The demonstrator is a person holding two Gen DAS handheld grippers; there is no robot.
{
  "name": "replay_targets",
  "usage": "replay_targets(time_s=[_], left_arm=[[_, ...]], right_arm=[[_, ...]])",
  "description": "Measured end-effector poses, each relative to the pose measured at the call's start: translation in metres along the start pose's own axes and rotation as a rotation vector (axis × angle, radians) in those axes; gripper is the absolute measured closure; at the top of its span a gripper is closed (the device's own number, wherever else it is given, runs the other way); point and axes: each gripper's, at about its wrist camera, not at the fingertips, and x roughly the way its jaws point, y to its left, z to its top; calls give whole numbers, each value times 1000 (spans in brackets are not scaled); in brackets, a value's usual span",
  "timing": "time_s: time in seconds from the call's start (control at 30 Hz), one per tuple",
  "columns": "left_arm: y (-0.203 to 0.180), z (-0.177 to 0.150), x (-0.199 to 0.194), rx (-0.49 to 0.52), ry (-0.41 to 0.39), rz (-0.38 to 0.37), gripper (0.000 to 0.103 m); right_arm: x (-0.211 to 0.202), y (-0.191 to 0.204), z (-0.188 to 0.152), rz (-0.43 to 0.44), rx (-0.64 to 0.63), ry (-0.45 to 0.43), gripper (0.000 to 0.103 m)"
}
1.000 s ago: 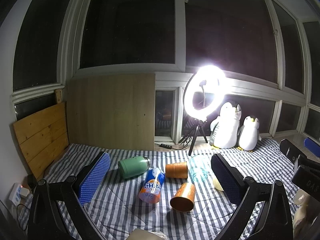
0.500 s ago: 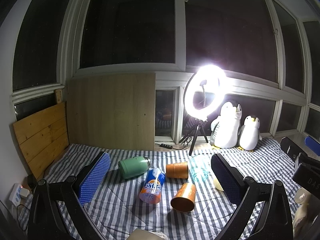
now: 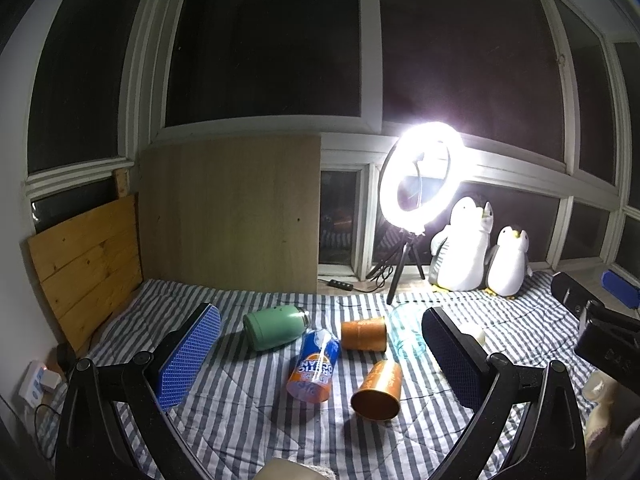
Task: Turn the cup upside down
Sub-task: 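Move the right tool toward the orange cup lying nearest the clear glass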
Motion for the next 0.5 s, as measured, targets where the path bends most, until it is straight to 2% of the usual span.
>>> replay_targets(time_s=[0.17,0.2,0.3,0.5], left_arm=[[10,-6,12,-2,34,35,1],[12,-8,15,-5,43,39,1],[21,-13,22,-18,60,60,1],[36,-21,38,-30,88,96,1]], right_arm=[[40,4,6,88,-8,98,1],[47,6,7,111,9,74,1],[81,12,8,198,52,158,1],[137,26,2,219,-12,271,1]])
